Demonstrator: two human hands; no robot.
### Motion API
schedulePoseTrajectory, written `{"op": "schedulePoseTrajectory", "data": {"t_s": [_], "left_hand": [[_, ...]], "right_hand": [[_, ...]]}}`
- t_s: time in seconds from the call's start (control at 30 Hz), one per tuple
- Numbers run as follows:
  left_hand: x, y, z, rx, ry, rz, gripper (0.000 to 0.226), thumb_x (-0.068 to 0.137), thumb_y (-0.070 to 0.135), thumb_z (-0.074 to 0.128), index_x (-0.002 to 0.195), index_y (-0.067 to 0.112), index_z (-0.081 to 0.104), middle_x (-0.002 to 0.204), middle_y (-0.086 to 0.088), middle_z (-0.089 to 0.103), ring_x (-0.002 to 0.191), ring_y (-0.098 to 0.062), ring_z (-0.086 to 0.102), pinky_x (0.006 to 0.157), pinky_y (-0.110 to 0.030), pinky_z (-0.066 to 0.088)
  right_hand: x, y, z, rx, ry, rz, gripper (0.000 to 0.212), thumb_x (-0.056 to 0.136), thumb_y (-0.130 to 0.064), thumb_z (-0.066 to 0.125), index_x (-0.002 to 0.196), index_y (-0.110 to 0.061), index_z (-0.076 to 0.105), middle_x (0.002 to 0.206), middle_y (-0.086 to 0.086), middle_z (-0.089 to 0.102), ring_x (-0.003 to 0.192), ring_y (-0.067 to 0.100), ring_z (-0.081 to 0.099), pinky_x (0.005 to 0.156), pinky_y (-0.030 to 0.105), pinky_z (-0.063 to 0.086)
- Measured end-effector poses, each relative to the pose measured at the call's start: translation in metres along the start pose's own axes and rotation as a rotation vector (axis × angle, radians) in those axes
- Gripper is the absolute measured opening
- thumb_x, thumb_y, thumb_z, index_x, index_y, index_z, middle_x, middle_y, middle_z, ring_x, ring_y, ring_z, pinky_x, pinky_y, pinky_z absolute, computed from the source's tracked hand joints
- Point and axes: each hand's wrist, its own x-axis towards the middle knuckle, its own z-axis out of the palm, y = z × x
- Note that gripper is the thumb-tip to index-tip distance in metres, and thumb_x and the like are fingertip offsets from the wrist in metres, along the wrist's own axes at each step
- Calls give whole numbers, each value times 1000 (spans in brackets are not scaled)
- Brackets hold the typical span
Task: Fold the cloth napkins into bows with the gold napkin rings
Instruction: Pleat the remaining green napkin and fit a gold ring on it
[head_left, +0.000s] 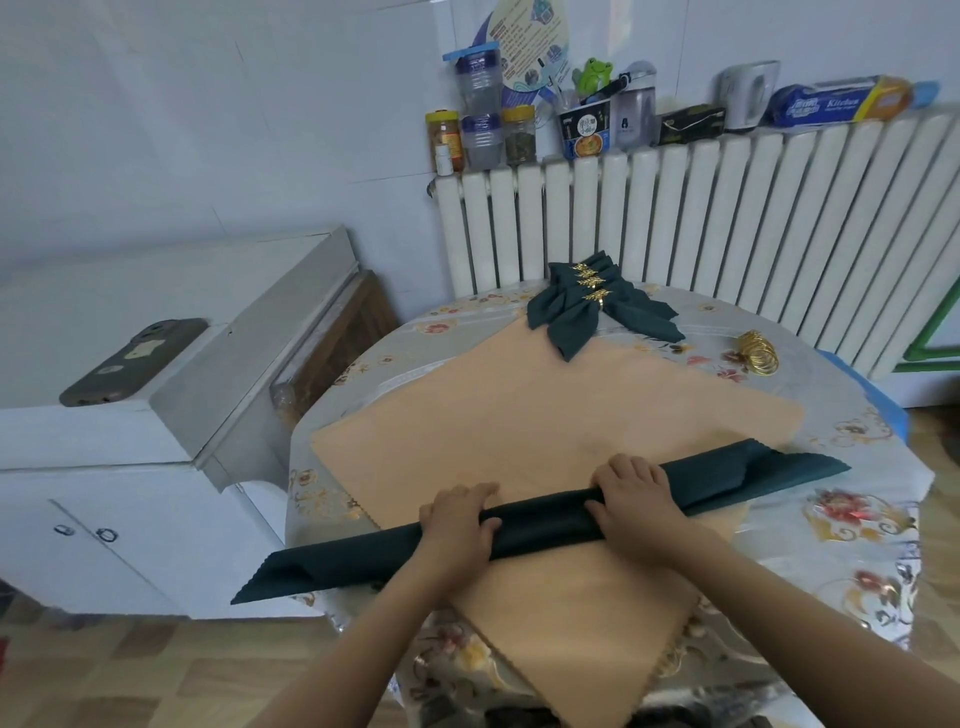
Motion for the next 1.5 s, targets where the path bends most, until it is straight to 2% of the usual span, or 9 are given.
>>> {"op": "schedulePoseTrajectory", "data": {"t_s": [0.33,0.43,0.57,0.77,0.97,1.13,1.3,1.37,1.5], "left_hand": [[51,42,-5,-18,-48,54,45,96,23,49,141,26,40,115,0,58,113,-21,47,103,-35,25],[60,38,-1,-44,-76,23,41,94,30,52,135,27,46,116,1,59,113,-20,48,99,-33,26],[63,28,-3,33,-18,1,37,83,53,61,107,25,53,104,5,60,101,-17,54,91,-34,35],[62,2,-22,88,-86,-14,47,73,64,64,89,23,48,83,8,55,78,-13,51,65,-28,40],[63,14,-35,157,-136,-30,42,71,55,71,71,17,53,65,3,50,62,-14,47,52,-26,33],[46,36,-26,221,-49,70,16,84,28,59,89,13,59,85,-4,59,78,-21,55,60,-29,37],[33,39,-28,-57,-194,59,30,83,28,52,57,13,52,56,-5,44,60,-22,43,54,-28,30],[36,39,-31,-76,-280,26,31,85,31,45,62,13,55,65,-7,51,67,-24,47,62,-29,37],[43,28,-34,-128,-358,67,40,83,22,39,104,18,73,105,-8,66,89,-20,56,81,-30,47]], "right_hand": [[0,11,-19,-210,-12,248,37,90,-23,41,124,-10,42,129,7,35,123,27,31,113,41,17],[5,3,-15,43,149,117,34,87,-13,48,120,-14,47,125,4,39,112,21,40,96,27,36],[11,-21,-8,622,74,55,11,84,-18,63,93,-24,62,90,-8,60,84,11,57,65,12,40],[28,-37,0,485,22,63,19,80,-42,68,97,-35,64,76,-16,47,72,3,47,54,19,32],[30,-38,3,404,-15,62,29,84,-44,63,113,-38,60,88,-13,44,77,5,46,59,21,33],[34,-40,0,381,-58,48,32,86,-41,61,118,-36,59,94,-11,42,86,9,50,62,23,37],[32,-34,1,464,-97,2,28,94,-30,49,119,-27,62,111,-1,54,94,15,54,76,24,41],[30,-31,-1,530,-113,14,24,97,-30,46,106,-20,65,110,2,55,95,15,55,73,21,39],[18,-31,-1,528,-118,20,31,90,-44,54,76,-17,61,99,-2,46,76,5,48,63,17,36]]}}
